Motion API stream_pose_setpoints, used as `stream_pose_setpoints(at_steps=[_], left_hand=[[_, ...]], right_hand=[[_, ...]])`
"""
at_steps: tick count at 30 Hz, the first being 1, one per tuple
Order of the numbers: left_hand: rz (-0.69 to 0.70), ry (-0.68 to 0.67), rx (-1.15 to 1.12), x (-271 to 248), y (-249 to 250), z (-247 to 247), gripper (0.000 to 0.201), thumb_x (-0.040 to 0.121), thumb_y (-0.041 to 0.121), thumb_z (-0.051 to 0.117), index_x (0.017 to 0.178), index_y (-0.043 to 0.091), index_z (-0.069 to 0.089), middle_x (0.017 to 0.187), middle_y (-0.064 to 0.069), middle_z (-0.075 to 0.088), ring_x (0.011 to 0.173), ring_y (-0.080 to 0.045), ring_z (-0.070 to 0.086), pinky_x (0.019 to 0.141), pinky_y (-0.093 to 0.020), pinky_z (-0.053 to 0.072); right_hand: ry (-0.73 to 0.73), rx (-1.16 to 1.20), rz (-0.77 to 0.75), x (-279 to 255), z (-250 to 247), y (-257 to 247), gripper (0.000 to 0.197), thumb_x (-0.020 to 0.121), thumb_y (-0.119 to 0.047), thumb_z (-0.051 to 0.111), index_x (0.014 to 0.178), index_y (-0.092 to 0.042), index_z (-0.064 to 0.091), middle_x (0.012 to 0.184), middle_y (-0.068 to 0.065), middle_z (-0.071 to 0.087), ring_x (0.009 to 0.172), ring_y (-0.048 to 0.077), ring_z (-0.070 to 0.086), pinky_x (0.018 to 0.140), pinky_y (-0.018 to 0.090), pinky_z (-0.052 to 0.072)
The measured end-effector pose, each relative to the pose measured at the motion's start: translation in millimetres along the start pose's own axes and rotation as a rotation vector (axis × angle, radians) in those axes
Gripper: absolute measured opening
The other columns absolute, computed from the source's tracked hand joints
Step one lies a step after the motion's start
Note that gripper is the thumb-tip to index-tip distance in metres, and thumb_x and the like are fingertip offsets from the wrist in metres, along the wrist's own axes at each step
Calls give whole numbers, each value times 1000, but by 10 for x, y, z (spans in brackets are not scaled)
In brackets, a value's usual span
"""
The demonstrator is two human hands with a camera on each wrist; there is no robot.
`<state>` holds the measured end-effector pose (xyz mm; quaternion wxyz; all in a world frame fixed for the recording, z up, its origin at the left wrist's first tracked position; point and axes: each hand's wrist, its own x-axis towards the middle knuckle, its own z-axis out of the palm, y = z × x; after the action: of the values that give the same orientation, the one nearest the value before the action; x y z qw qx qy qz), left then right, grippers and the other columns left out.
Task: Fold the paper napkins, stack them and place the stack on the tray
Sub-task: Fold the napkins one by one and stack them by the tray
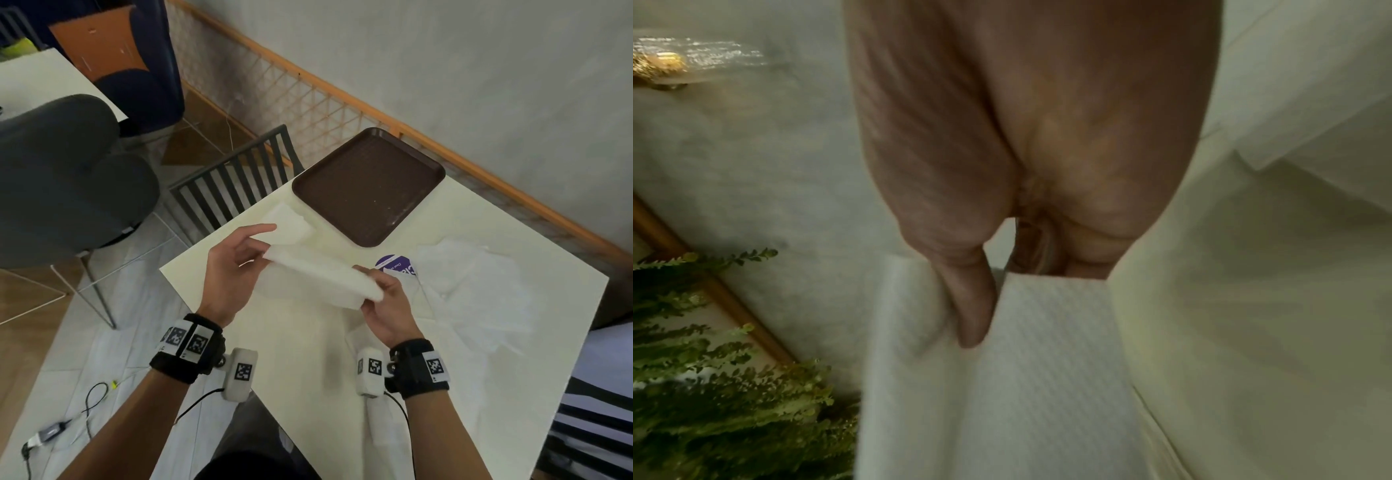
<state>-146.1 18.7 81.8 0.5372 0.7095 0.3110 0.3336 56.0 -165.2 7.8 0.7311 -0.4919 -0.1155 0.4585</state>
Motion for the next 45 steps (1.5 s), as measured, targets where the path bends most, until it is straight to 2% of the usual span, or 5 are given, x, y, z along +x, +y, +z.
stream_pose_setpoints(at_steps=[5, 9, 16, 32, 45], left_hand=[[12, -57, 10, -37, -45, -13, 56, 95, -16, 64, 137, 22, 66, 139, 3, 69, 112, -6, 72, 98, -26, 59], [-116, -130, -40, -20, -184, -59, 32, 101, -11, 59, 111, 11, 80, 114, -1, 80, 109, -22, 75, 97, -54, 60], [-214, -104, 13, 5, -433, -96, 45, 99, -9, 42, 93, 15, 80, 98, 3, 76, 86, -27, 64, 74, -39, 50], [-276, 104, 363, 573, -1064, -428, 14, 92, 14, 80, 94, 26, 73, 75, -8, 72, 49, -12, 57, 53, -12, 44], [-180, 11, 635, 440, -1183, -271, 18, 91, 18, 80, 106, 24, 74, 117, 0, 44, 110, -22, 51, 94, -30, 48]], right_hand=[[-90, -121, -67, -50, -70, -24, 47, 93, 24, 54, 71, -14, 72, 137, 26, 70, 126, 47, 67, 83, 44, 60], [-31, -212, -51, -80, -68, -138, 48, 100, 19, 48, 91, -19, 76, 111, 12, 79, 98, 44, 68, 71, 39, 52], [43, -34, 259, -20, 92, -119, 46, 109, -64, 46, 152, -49, 53, 142, 12, 70, 120, 38, 74, 90, 61, 63], [132, -1193, -236, 1908, 1135, 173, 11, 100, -10, 75, 107, -19, 73, 112, -3, 75, 107, 16, 72, 96, 31, 59], [104, -1392, -300, 1484, 1032, 104, 13, 102, -24, 72, 114, -29, 70, 119, -3, 69, 106, 17, 64, 91, 37, 57]])
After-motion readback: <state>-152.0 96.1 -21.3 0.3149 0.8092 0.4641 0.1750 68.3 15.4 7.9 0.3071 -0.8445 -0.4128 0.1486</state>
